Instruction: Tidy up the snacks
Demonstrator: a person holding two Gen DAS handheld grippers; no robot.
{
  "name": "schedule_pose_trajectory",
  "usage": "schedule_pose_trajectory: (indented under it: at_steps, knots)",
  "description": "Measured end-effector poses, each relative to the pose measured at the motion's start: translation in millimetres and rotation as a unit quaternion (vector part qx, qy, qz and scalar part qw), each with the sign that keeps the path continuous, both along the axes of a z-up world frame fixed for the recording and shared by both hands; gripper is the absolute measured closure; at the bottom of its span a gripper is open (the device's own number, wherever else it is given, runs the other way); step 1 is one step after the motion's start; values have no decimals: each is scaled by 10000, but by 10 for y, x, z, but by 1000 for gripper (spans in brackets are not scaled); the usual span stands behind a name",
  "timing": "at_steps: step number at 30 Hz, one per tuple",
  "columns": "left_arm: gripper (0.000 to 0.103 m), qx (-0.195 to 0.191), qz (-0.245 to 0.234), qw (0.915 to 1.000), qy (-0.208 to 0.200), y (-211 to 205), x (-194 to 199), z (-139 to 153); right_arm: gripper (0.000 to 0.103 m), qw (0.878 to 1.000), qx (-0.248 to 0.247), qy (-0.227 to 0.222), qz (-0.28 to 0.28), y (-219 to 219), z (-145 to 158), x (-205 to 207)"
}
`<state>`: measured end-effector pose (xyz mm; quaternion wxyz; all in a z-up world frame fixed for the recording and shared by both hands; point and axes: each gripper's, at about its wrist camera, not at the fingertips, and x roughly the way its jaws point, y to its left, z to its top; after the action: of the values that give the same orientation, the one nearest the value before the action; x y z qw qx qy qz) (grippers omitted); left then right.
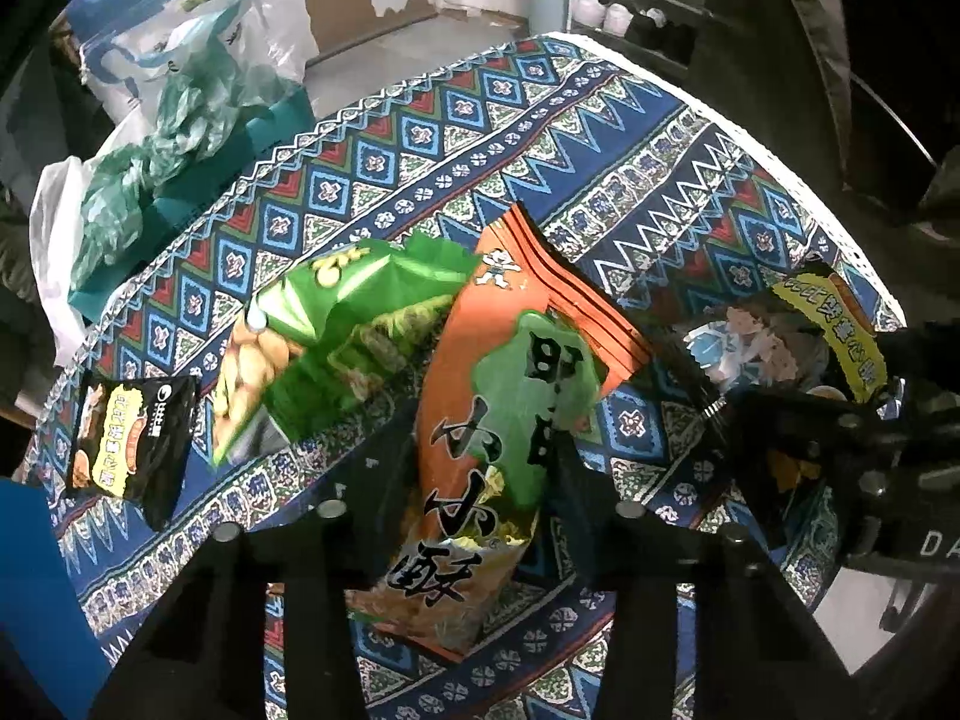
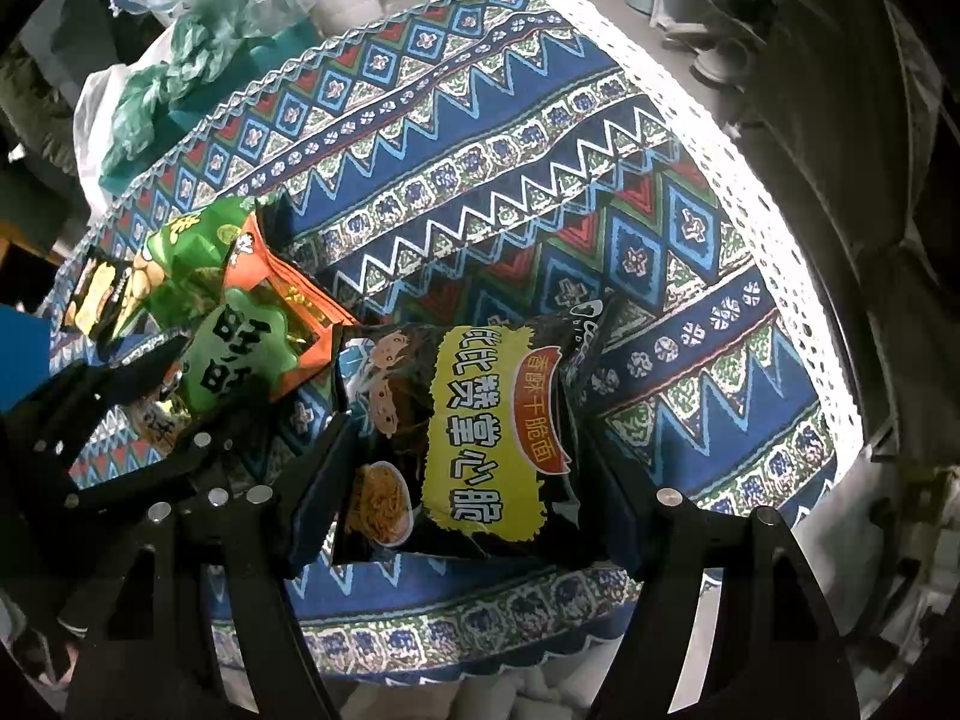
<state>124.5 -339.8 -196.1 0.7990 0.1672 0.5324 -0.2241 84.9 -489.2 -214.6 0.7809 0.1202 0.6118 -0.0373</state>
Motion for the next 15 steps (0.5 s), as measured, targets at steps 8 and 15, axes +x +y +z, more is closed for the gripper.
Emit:
schedule_pose_trajectory:
  at_steps: [8,15]
  knots:
    - [68,-400,374,9983,222,185,-49,132,30,10000,22,-73,35,25,50,4]
    - [69,-729,734,9946,108,424,-194,397,30,9996,95,-233,118,86,170,-10]
